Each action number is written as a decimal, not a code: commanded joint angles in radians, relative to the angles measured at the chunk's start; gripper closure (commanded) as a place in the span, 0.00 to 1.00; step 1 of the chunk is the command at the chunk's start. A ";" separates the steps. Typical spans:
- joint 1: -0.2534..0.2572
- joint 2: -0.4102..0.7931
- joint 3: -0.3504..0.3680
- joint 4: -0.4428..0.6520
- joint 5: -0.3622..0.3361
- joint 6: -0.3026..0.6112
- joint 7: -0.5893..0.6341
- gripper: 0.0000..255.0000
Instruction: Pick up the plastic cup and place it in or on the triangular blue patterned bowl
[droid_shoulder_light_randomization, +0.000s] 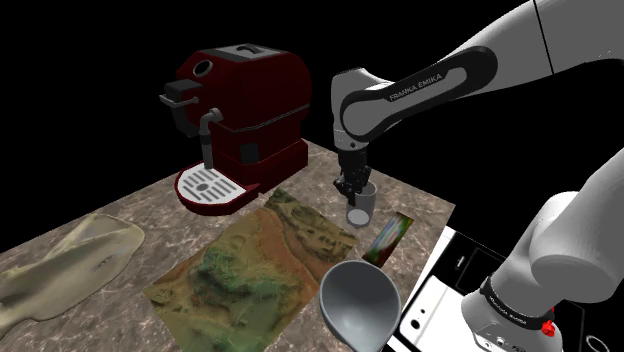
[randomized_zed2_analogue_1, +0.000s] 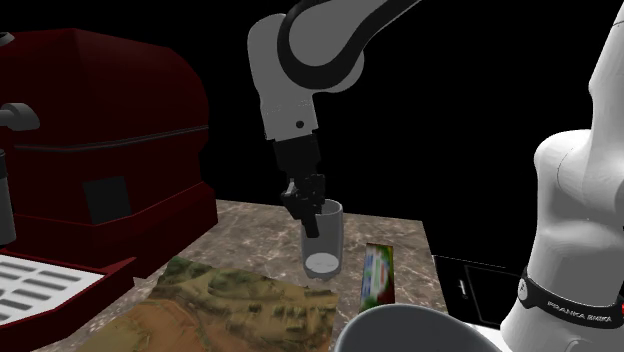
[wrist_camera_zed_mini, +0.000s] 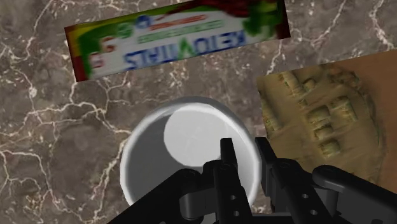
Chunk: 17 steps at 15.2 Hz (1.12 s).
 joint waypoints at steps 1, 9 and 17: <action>0.000 0.000 0.000 0.000 0.000 0.000 0.000 1.00; -0.001 -0.044 -0.003 0.053 0.001 -0.097 0.004 1.00; -0.002 -0.080 -0.007 0.127 0.000 -0.206 0.009 1.00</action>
